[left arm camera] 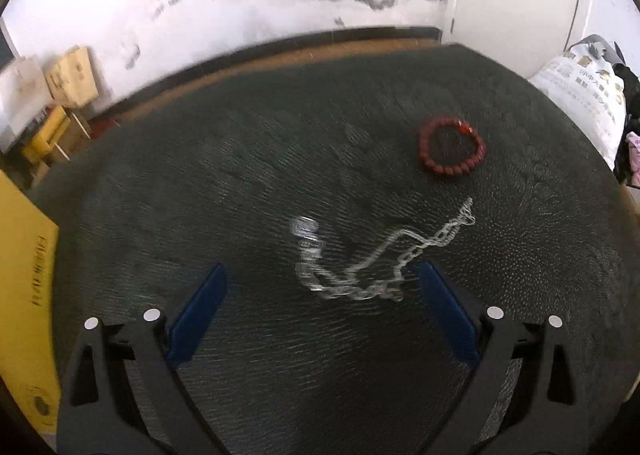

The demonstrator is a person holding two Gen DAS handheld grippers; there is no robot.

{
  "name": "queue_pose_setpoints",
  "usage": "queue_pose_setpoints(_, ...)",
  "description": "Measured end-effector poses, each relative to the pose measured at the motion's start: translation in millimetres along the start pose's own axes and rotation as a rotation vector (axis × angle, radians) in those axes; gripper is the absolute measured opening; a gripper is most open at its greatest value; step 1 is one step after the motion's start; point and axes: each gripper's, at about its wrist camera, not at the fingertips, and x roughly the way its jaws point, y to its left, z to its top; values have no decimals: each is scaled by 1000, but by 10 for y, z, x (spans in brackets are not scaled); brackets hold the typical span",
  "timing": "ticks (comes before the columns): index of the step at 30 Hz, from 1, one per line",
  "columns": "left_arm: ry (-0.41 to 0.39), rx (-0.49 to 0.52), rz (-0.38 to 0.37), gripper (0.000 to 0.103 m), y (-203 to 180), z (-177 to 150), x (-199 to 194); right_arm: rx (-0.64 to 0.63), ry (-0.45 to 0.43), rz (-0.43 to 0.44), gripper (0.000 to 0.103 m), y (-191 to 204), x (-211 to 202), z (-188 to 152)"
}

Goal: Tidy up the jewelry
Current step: 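Move both tools back toward the red bead bracelet on the rug, then close the left tool on the silver chain while the right tool grasps the red bead bracelet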

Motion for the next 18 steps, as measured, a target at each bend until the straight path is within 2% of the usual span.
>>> queue_pose_setpoints(1,22,-9,-14,97,-17,6,58,-1,-1,2,95,-24,-9,-1)
queue_pose_setpoints(5,-22,-50,5,97,-171,53,105,-3,-2,0,95,-116,-53,-1)
queue_pose_setpoints(10,-48,21,-23,97,-559,82,120,15,20,-12,95,-274,-30,-15)
queue_pose_setpoints(18,-27,-5,-14,96,-542,142,153,20,23,-12,95,-294,-49,-37)
